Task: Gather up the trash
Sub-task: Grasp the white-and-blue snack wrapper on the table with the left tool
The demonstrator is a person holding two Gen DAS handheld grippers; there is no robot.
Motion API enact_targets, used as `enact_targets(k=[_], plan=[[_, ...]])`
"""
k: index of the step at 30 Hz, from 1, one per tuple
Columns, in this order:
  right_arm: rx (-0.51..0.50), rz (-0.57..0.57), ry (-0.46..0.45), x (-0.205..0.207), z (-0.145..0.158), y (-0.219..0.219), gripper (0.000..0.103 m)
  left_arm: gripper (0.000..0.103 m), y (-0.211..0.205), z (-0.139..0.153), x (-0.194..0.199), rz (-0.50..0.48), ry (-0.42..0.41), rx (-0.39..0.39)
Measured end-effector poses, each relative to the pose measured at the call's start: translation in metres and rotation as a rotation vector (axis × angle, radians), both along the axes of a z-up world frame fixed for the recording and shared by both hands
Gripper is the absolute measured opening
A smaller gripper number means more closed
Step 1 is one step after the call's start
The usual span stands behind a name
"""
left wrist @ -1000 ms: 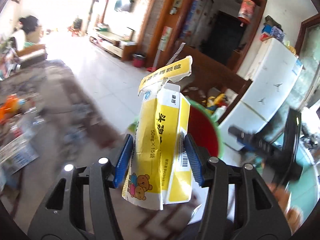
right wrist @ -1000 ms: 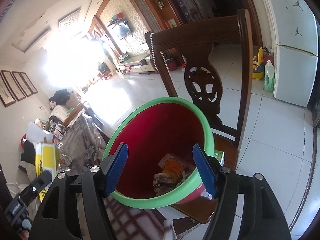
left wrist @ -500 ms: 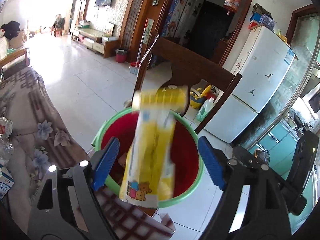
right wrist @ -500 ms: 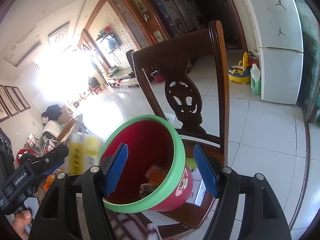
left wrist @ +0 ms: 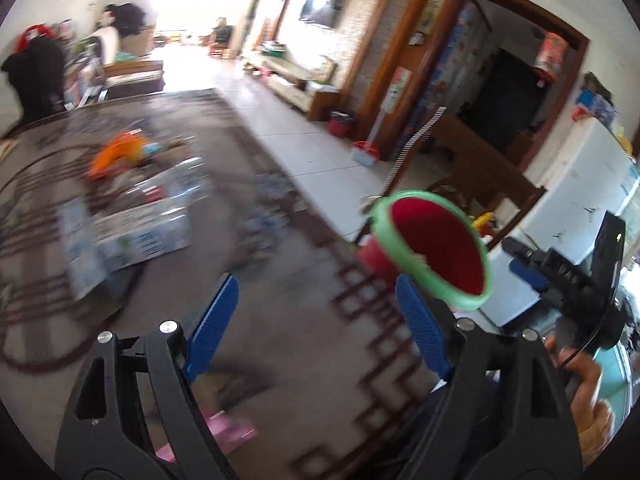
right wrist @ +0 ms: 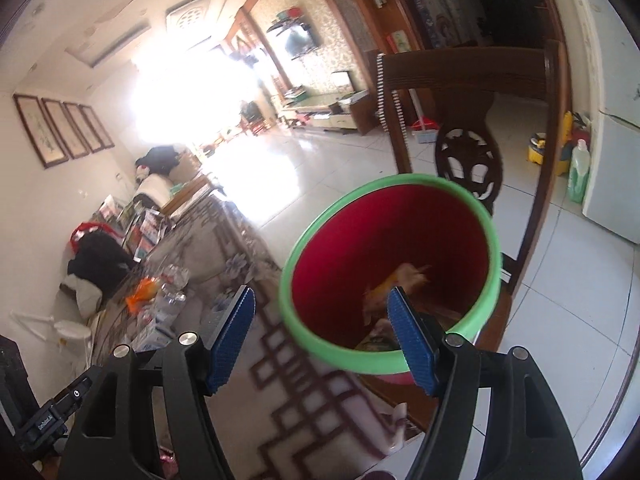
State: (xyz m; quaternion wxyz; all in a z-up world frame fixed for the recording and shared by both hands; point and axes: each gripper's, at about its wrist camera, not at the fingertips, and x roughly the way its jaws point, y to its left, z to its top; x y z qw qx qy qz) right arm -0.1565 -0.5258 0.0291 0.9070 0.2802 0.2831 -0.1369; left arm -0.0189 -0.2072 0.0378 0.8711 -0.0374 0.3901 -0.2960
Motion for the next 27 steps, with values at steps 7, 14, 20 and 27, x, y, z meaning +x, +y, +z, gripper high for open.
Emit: enact_targets(k=[7,14,20,27], plan=[[-0.025,0.277,0.070,0.037,-0.007,0.092,0.072,0.078,0.094,-0.019,-0.034,0.198,0.057,0.086],[-0.061,0.503,0.167,0.055,-0.026,0.175,0.072,0.078,0.153,-0.067,-0.047,0.372,0.257,0.000],[-0.070,0.588,0.207,0.051,-0.032,0.198,0.073,0.078,0.148,-0.080,-0.047,0.351,0.283,0.026],[-0.042,0.636,0.270,0.054,-0.044,0.210,0.073,0.078,0.155,-0.093,-0.045,0.359,0.327,0.049]])
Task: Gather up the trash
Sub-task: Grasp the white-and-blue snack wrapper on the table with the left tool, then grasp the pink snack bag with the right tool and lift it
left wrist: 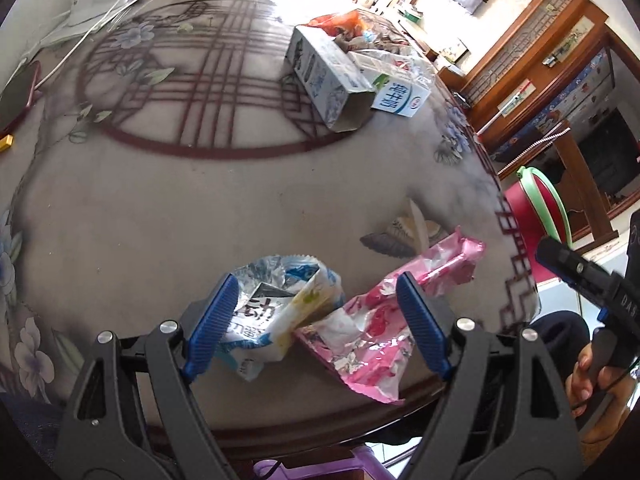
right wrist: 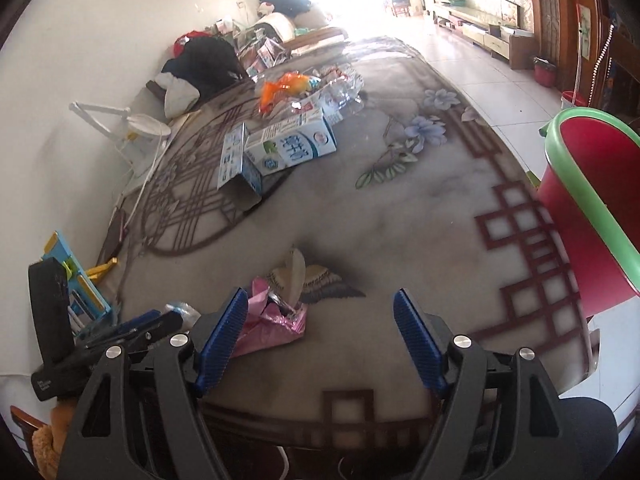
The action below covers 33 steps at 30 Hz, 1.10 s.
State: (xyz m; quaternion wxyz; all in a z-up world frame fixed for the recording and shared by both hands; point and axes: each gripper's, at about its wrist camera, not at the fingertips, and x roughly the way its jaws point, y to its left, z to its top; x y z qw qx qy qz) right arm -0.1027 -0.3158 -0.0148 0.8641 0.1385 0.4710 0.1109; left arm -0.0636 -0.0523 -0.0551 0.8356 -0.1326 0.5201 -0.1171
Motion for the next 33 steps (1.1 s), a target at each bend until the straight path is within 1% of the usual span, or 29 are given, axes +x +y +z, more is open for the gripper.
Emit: enact_targets(k=[2,3,4,6,7,8,9,14,15,18,20,26,28,33], plan=[[-0.009,0.012,0.016,0.001,-0.003,0.005,0.073,0.078,0.001,-0.003,0.001,0.009,0.011,0.003],[-0.011,0.016,0.021,0.001,-0.005,0.006,0.073,0.076,0.002,-0.004,0.001,0.014,0.012,0.007],[-0.011,0.020,0.025,0.000,-0.007,0.008,0.073,0.071,0.002,-0.004,0.002,0.015,0.011,0.007],[-0.014,0.028,0.035,0.001,-0.009,0.010,0.073,0.041,0.003,-0.006,0.002,0.015,0.017,0.004],[-0.014,0.033,0.041,0.001,-0.011,0.012,0.073,0.037,0.004,-0.008,0.003,0.018,0.022,-0.004],[-0.013,0.041,0.048,0.001,-0.012,0.014,0.073,0.026,0.004,-0.008,0.003,0.019,0.024,-0.017],[-0.010,0.049,0.054,0.001,-0.014,0.016,0.073,0.023,0.005,-0.008,0.004,0.021,0.025,-0.031],[0.016,0.098,0.089,0.000,-0.019,0.028,0.073,0.021,0.015,0.004,0.000,0.067,-0.047,-0.072],[0.033,0.105,0.100,0.000,-0.021,0.029,0.073,0.021,0.017,0.005,0.000,0.076,-0.055,-0.075],[0.133,0.124,0.158,0.002,-0.031,0.034,0.073,0.021,0.021,0.007,0.000,0.094,-0.063,-0.094],[0.163,0.127,0.202,0.006,-0.039,0.039,0.073,0.021,0.021,0.007,0.001,0.093,-0.065,-0.100],[0.161,0.144,0.260,0.027,-0.051,0.068,0.073,0.021,0.027,0.010,0.000,0.114,-0.080,-0.128],[0.144,0.145,0.270,0.034,-0.054,0.077,0.074,0.021,0.030,0.009,0.001,0.126,-0.079,-0.142],[0.083,0.163,0.254,0.051,-0.056,0.097,0.075,0.021,0.033,0.010,0.001,0.135,-0.084,-0.155]])
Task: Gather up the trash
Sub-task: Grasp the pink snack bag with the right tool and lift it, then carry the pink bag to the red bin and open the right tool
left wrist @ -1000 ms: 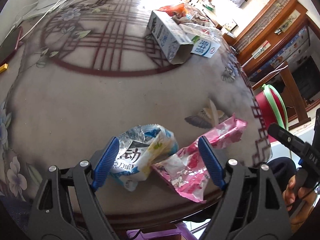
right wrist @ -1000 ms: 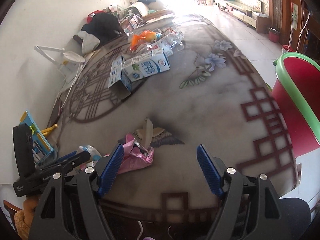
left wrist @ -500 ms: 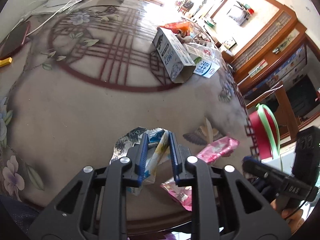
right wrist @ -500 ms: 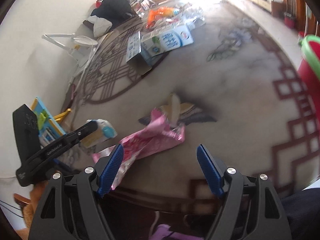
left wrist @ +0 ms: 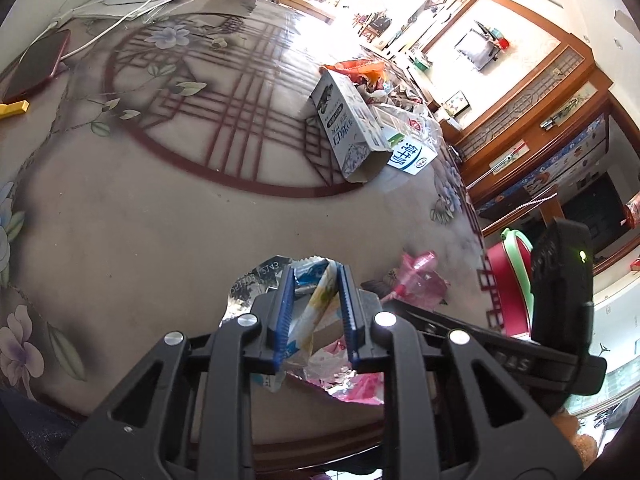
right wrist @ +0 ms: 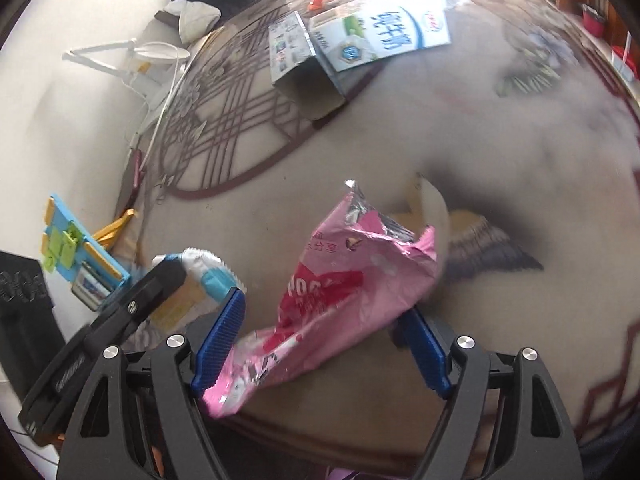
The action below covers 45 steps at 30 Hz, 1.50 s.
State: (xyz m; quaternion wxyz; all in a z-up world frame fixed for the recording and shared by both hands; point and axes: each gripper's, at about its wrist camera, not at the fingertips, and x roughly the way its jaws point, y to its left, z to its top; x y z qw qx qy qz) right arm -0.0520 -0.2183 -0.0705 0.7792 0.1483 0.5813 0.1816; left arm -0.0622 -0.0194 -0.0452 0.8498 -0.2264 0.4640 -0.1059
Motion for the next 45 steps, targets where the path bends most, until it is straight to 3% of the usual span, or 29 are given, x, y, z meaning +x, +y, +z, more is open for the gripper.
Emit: enact_targets(k=[7,12,19,23,45], plan=[[-0.112,0.057,-0.076,0.004,0.002,0.019,0.075,0.021,0.001,0.000,0.000,0.000,-0.002,0.002],[-0.133,0.074,-0.085,0.002,0.000,0.021,0.073,0.021,0.002,0.001,0.000,0.006,-0.001,-0.002],[-0.099,0.088,-0.093,0.001,0.001,0.020,0.036,0.021,0.003,0.001,0.000,0.011,0.001,0.001],[-0.068,0.060,-0.121,0.000,0.010,0.012,0.023,0.021,0.004,0.000,0.000,0.016,0.003,-0.001],[0.027,-0.084,-0.245,-0.011,0.057,-0.049,0.021,0.021,0.000,-0.002,0.001,0.008,0.005,0.057]])
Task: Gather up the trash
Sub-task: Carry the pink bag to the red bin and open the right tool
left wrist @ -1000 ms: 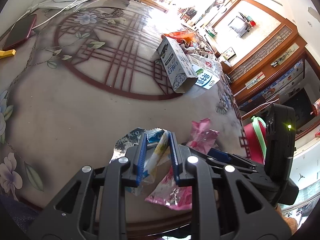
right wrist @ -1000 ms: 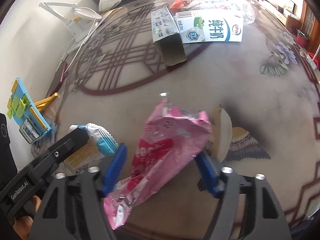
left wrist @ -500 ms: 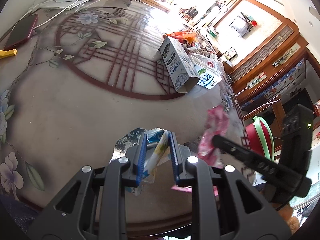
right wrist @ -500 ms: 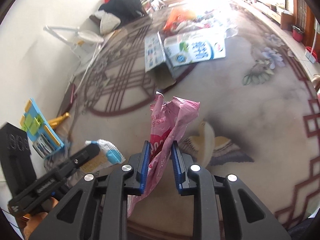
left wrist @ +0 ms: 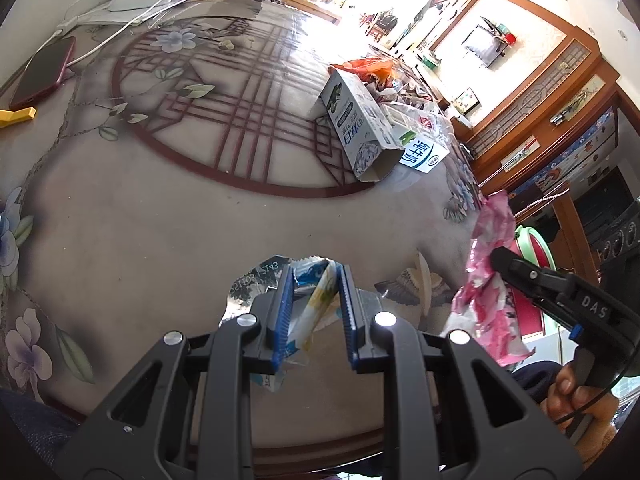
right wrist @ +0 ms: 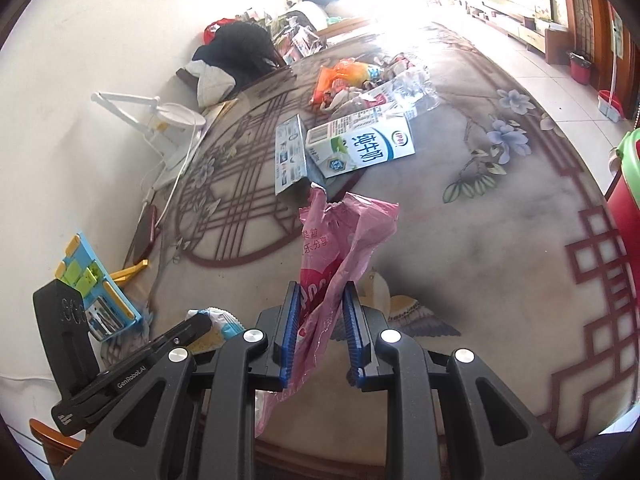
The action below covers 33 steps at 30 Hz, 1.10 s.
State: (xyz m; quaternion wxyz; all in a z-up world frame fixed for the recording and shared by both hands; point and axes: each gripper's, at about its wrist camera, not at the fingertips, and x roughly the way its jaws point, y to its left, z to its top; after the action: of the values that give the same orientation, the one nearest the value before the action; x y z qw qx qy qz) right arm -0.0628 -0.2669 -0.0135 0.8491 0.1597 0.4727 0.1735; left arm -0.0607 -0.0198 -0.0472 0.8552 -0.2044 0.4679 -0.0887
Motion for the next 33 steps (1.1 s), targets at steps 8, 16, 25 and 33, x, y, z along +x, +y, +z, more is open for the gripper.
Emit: enact_targets(k=[8,16,25,33], plan=[[0.024,-0.029,-0.022,-0.005,0.008,-0.013,0.021,0.021,-0.002,-0.001,0.000,-0.004,-0.001,0.023],[0.047,-0.084,-0.053,-0.009,0.019,-0.037,0.021,0.021,-0.005,-0.001,0.000,-0.011,-0.003,0.045],[0.087,-0.197,-0.102,-0.019,0.035,-0.088,0.021,0.021,-0.015,0.003,-0.003,-0.041,-0.040,0.082],[0.128,-0.369,-0.166,-0.037,0.049,-0.167,0.021,0.021,-0.030,0.007,-0.005,-0.072,-0.069,0.144]])
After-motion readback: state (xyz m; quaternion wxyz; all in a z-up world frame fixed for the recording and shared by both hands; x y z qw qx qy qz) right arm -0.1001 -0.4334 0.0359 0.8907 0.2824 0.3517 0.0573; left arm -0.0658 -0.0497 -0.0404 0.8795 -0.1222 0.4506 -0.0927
